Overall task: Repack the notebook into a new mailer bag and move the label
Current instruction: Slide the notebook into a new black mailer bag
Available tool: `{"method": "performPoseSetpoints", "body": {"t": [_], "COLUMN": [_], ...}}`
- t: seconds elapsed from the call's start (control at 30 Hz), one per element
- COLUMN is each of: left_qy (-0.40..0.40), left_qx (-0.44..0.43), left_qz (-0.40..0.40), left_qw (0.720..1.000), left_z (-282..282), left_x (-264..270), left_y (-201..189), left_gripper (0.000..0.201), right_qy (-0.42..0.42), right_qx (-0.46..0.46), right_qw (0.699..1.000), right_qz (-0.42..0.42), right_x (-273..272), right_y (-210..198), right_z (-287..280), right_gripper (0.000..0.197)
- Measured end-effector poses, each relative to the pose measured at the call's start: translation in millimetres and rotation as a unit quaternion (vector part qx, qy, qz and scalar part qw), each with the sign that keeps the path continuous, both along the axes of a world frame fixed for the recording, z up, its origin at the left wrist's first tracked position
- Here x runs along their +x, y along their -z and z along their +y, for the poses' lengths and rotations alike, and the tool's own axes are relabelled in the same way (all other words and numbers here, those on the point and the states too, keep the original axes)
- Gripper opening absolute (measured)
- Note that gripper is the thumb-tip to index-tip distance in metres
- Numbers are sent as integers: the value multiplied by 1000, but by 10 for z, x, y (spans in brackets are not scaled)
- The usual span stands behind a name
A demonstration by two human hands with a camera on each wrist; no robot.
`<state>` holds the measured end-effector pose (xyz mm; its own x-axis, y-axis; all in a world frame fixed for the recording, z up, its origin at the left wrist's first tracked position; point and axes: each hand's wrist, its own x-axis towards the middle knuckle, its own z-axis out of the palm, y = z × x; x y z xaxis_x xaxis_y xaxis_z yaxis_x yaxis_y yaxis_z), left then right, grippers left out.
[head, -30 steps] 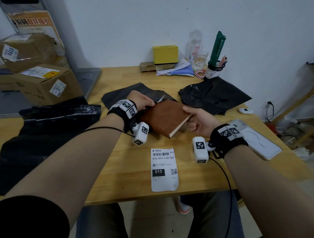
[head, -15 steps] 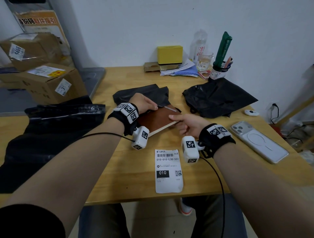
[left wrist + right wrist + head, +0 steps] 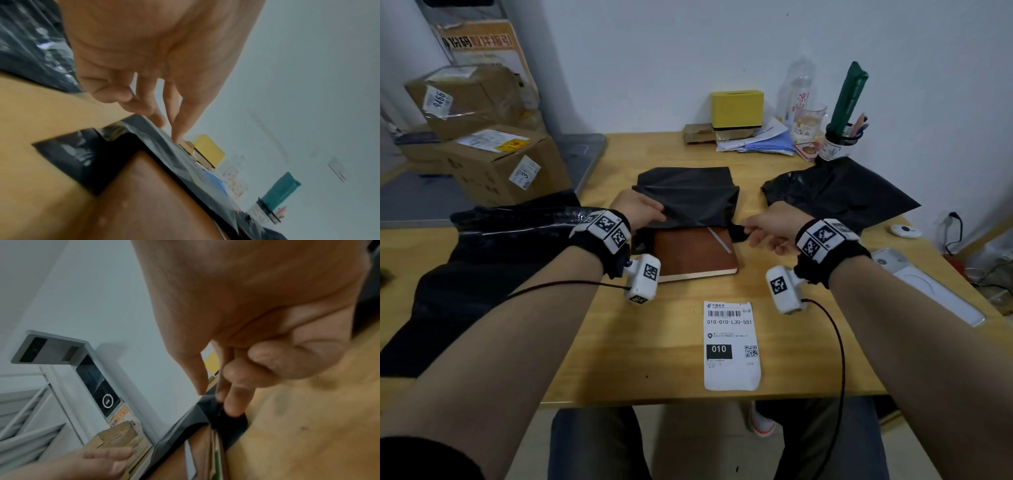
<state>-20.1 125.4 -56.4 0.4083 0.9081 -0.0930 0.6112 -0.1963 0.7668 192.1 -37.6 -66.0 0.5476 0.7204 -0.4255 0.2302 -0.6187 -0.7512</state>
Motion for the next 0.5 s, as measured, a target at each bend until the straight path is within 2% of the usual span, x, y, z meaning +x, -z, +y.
{"method": "performPoseSetpoints", "body": {"t": [0.1,0.23,0.4,0.47,0.5], "left_qy": [-70,-70,-71,-79,-82], "left_qx": [-41,-105,-94,-96,-99], "left_qz": [17,109,88,72,68], "left_qw": [997,986,989,990,989], "left_z": [117,128,130,162,134], "left_x": [-168,-304,-318,-304,-295], "left_y": [64,195,323,383,377], "left_gripper": [42,50,71,73,67], "right_qy": [26,-10,-46,-42,-38], "right_qx": [6,-47,-81,-87,-94], "right_qw": [1000,998,996,995,995], "right_qz": [-8,38,-6,-17,-15], "right_x": [12,-24,-76,-92,-93], "right_y": [50,120,142,140,137], "right_z": [64,147,204,203,196], "right_gripper": [32,26,32,32,34]}}
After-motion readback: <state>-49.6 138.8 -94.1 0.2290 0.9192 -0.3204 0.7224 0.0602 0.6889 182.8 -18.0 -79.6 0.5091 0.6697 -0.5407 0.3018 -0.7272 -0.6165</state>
